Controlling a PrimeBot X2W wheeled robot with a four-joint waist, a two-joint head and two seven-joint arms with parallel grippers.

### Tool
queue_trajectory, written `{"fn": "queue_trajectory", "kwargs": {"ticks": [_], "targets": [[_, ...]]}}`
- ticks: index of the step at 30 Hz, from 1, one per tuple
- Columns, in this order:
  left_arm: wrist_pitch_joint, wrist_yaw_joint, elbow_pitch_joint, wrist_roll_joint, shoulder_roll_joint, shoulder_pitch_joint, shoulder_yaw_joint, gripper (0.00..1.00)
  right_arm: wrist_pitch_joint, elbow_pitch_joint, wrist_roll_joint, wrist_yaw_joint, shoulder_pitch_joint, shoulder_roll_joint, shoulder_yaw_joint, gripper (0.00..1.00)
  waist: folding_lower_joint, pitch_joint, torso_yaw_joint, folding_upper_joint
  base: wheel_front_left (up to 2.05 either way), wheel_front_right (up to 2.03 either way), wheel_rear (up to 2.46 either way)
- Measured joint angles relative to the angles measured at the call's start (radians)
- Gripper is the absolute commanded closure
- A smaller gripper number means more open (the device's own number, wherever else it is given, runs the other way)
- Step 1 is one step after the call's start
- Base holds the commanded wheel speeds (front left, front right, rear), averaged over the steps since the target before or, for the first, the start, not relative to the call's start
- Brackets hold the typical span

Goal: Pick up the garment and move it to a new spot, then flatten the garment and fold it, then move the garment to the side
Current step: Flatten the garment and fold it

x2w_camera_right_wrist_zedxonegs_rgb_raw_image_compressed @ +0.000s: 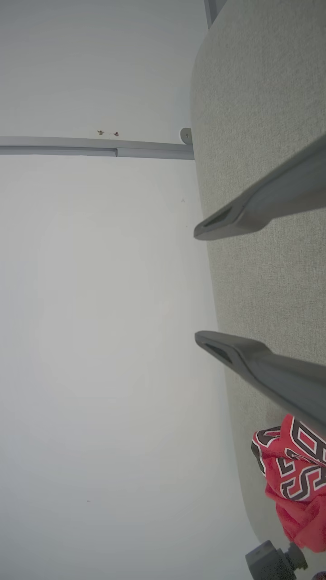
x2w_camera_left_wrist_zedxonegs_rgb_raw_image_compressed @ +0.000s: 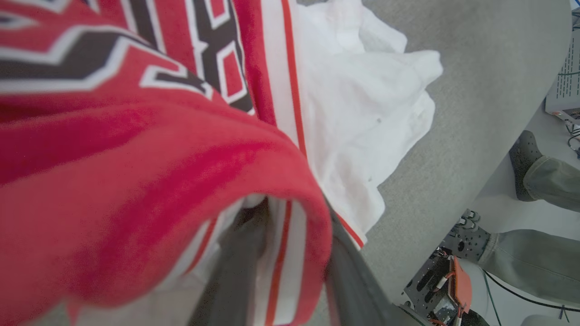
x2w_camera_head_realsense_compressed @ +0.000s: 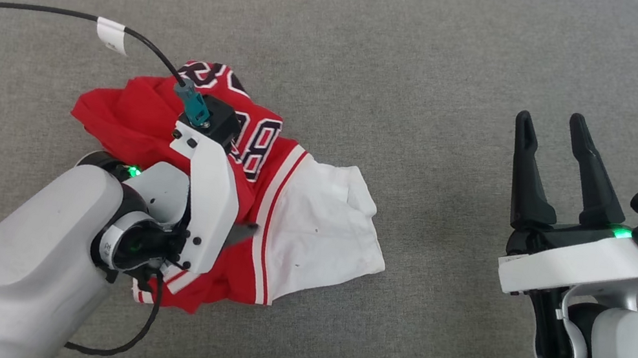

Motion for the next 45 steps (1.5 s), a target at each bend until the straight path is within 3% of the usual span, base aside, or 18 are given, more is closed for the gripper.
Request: {"fn": "queue_trajectory", "kwargs": {"ticks": [8,19,24,29,37,38,39,45], "targets": [[0.037,0.004,-0.013,-0.057,0.003,-0.013,0.029,0.00,-0.011,0.010,-0.001,0.000,0.016,0.000,-0.015,0.00,0.0000,-0.038,0.014,0.0000,0.00,0.00,0.00],[0.163,0.121,-0.167,-0.098,0.110,-0.006,0.078,0.00,-0.007,-0.016,-0.001,0.000,0.047,0.000,-0.038,0.00,0.0000,-0.068,0.046,0.0000,0.00,0.00,0.00],[0.171,0.146,-0.191,-0.091,0.146,0.044,0.076,0.00,-0.007,-0.026,0.002,0.000,0.047,0.000,-0.037,0.00,0.0000,-0.055,0.044,0.0000,0.00,0.00,0.00],[0.126,0.144,-0.167,-0.086,0.141,0.067,0.081,0.00,-0.006,-0.031,0.006,0.000,0.044,0.000,-0.033,0.00,0.0000,-0.038,0.035,0.0000,0.00,0.00,0.00],[0.031,0.102,-0.050,-0.045,0.118,0.067,0.075,0.00,-0.006,-0.034,0.006,0.000,0.032,0.000,-0.031,0.00,0.0000,-0.013,0.020,0.0000,0.00,0.00,0.00],[0.019,0.099,-0.030,-0.040,0.117,0.062,0.075,0.57,-0.006,-0.034,0.006,0.000,0.030,0.000,-0.032,0.00,0.0000,-0.011,0.019,0.0000,0.00,0.00,0.00],[0.006,0.089,-0.017,-0.035,0.116,0.060,0.074,1.00,-0.007,-0.034,0.006,0.000,0.030,0.000,-0.033,0.00,-0.0001,-0.010,0.019,0.0000,0.00,0.00,0.00],[-0.025,0.085,0.024,-0.051,0.099,0.052,0.095,1.00,-0.007,-0.033,-0.001,0.000,0.031,0.000,-0.050,0.00,0.0000,-0.014,0.034,0.0000,0.00,0.00,0.00]]}}
